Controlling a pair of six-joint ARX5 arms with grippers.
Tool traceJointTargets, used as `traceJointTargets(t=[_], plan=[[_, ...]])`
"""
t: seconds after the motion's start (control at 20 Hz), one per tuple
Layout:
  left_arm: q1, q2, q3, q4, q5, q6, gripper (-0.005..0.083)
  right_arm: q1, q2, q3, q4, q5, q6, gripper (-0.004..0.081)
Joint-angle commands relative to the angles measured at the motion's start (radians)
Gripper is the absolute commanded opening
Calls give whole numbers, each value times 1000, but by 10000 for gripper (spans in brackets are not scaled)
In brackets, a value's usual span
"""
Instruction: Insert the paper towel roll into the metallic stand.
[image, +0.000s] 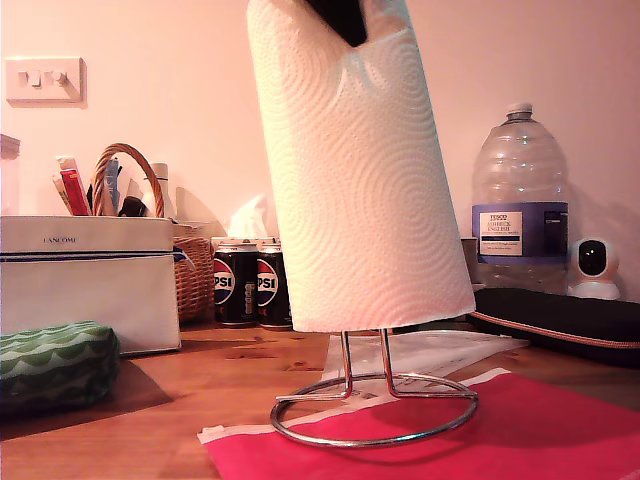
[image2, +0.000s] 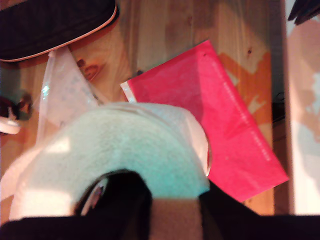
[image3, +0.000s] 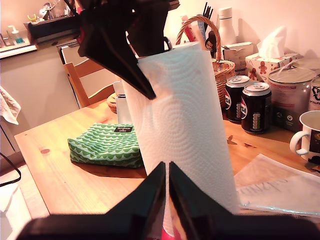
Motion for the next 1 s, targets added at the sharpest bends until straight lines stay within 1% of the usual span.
traceJointTargets(t=[0.0, 0.2, 0.5, 0.7, 0.85, 0.95], plan=[[-14, -11, 8, 0, -32, -2, 171, 4, 5, 6, 4, 1, 1, -13], [-16, -13, 40, -11, -56, -10, 171, 4, 5, 6, 4, 1, 1, -13], [-16, -13, 125, -57, -55, -32, 170, 4, 5, 6, 3, 1, 1, -13], [-16, -13, 135, -75, -57, -36, 170, 4, 5, 6, 3, 1, 1, -13], [-16, -15, 156, -75, -86, -35, 171, 4, 5, 6, 3, 1, 1, -13], [-16, -18, 171, -73, -86, -35, 171, 4, 5, 6, 3, 1, 1, -13]])
